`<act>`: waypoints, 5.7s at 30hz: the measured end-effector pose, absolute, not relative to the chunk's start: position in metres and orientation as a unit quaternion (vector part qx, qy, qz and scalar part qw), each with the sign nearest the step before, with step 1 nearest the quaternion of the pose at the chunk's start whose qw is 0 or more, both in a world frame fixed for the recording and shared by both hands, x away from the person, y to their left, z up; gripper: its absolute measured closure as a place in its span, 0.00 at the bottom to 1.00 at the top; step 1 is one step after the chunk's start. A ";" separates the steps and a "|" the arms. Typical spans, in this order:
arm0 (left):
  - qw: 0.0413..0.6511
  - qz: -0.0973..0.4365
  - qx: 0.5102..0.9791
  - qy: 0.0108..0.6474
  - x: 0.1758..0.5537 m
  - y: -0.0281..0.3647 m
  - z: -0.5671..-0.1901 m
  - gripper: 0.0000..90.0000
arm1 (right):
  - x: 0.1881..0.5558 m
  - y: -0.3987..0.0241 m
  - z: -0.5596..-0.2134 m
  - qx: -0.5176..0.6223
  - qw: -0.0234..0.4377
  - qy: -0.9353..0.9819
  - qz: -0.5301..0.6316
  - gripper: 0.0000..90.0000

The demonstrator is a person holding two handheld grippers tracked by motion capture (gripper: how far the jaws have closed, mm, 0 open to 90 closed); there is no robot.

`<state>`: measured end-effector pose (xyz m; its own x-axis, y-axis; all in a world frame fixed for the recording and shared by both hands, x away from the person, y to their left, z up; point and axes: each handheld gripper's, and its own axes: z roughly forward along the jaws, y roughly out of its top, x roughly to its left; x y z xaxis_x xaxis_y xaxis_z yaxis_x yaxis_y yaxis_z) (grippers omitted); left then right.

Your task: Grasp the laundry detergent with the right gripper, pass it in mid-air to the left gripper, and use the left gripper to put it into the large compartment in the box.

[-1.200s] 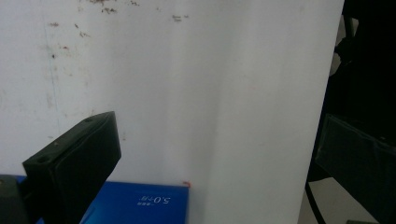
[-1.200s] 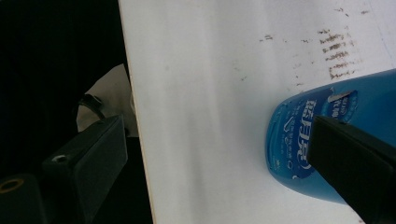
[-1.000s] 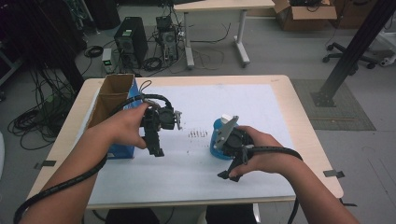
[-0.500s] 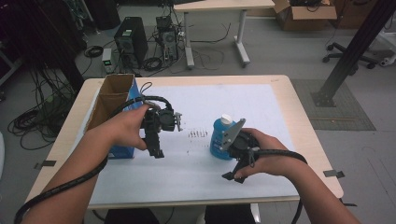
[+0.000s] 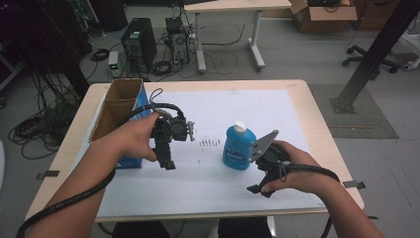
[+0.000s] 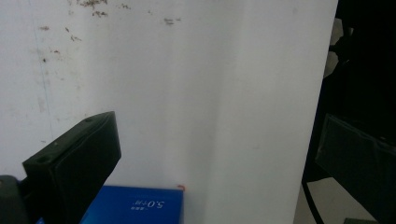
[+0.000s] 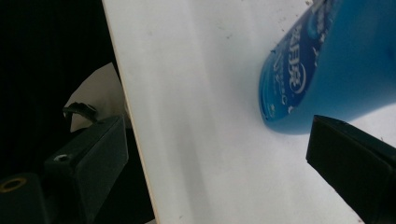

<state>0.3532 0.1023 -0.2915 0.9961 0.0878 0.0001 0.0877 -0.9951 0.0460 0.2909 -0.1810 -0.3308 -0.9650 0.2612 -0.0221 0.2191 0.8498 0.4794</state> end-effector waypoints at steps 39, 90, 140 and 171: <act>0.007 0.006 0.999 0.033 0.336 0.105 -0.279 0.00 | 0.335 -0.207 -0.382 0.192 0.052 0.921 0.334 0.05; 0.002 -0.004 1.000 0.029 0.330 0.109 -0.285 0.00 | 0.359 -0.190 -0.410 0.223 0.070 0.863 0.447 0.03; 0.001 0.002 0.999 0.037 0.330 0.109 -0.282 0.00 | 0.354 -0.190 -0.420 0.228 0.091 0.842 0.480 0.33; -0.005 -0.002 1.000 0.028 0.331 0.100 -0.286 0.00 | 0.351 -0.192 -0.426 0.212 0.111 0.834 0.498 0.48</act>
<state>0.3314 0.0998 -0.2858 0.9984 0.0561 -0.0034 0.0561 -0.9984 -0.0107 0.3513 -0.1921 -0.4256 -0.8853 0.4642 0.0267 0.2439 0.4146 0.8767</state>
